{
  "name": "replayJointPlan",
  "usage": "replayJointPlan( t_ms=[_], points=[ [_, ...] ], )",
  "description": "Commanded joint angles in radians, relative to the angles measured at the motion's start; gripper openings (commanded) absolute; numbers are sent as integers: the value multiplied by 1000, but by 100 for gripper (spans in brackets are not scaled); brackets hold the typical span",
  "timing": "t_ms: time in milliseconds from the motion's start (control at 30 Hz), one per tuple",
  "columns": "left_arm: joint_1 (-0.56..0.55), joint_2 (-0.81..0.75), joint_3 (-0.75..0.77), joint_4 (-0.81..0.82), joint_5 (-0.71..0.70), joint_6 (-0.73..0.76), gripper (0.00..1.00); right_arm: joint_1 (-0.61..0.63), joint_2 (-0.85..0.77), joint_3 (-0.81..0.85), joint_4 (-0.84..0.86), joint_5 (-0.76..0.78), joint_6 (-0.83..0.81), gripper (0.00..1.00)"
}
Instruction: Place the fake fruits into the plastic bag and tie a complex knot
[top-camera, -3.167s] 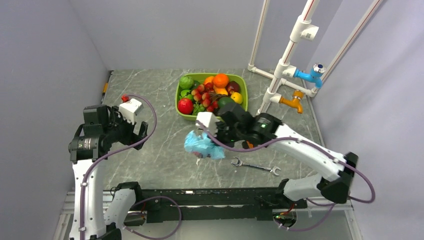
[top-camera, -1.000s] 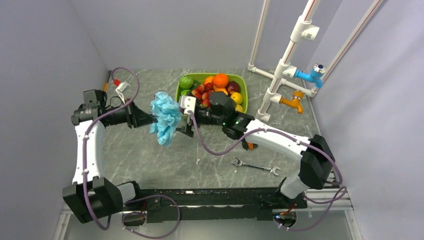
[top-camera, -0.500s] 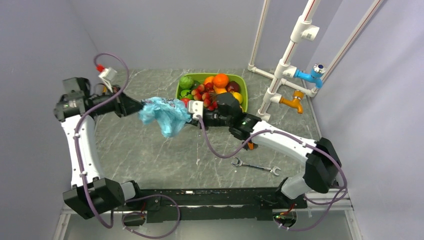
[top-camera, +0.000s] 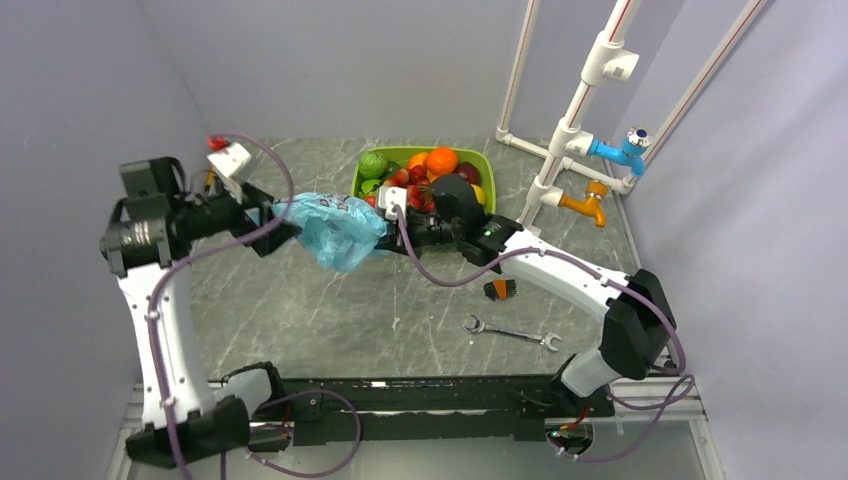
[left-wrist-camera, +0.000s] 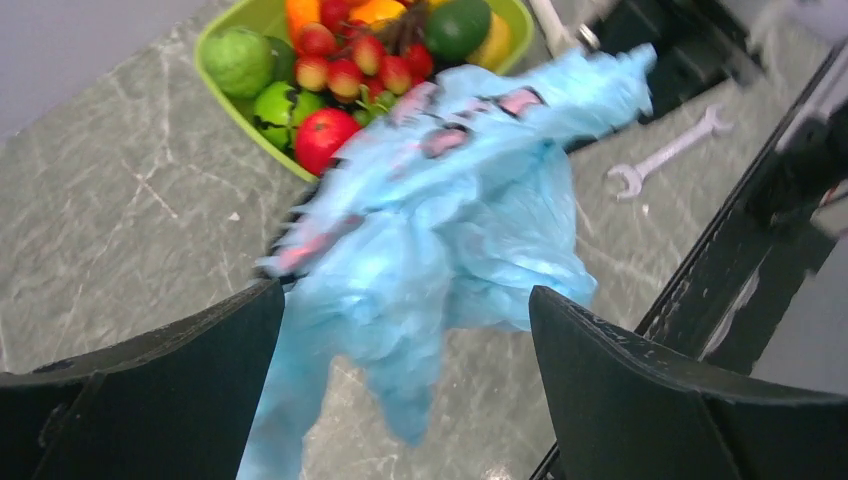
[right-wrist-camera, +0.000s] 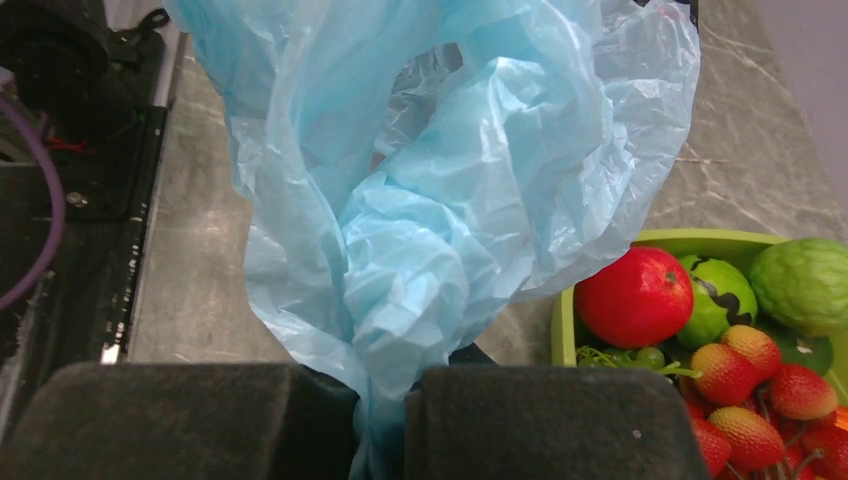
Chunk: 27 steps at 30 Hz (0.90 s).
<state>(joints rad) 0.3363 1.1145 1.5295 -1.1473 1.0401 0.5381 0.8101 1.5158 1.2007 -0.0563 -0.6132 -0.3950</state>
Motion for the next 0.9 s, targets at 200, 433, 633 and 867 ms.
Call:
replayJointPlan(
  t_ms=[200,433,633,867],
  points=[
    [-330,-93,-221,294,-693,-17,92,-3,-22,112,-162,-164,-35,0],
    [-10,-30,-88,147,-383,-18,0,-114,-51,88,-427,-194,-215,0],
    [184,68,-33,-31,-36,-29,0,-145,0,146,-454,-209,-197,0],
    [-2,-58,-4,9,-113,143,99,-95,96,274,-435,-243,-77,0]
  ],
)
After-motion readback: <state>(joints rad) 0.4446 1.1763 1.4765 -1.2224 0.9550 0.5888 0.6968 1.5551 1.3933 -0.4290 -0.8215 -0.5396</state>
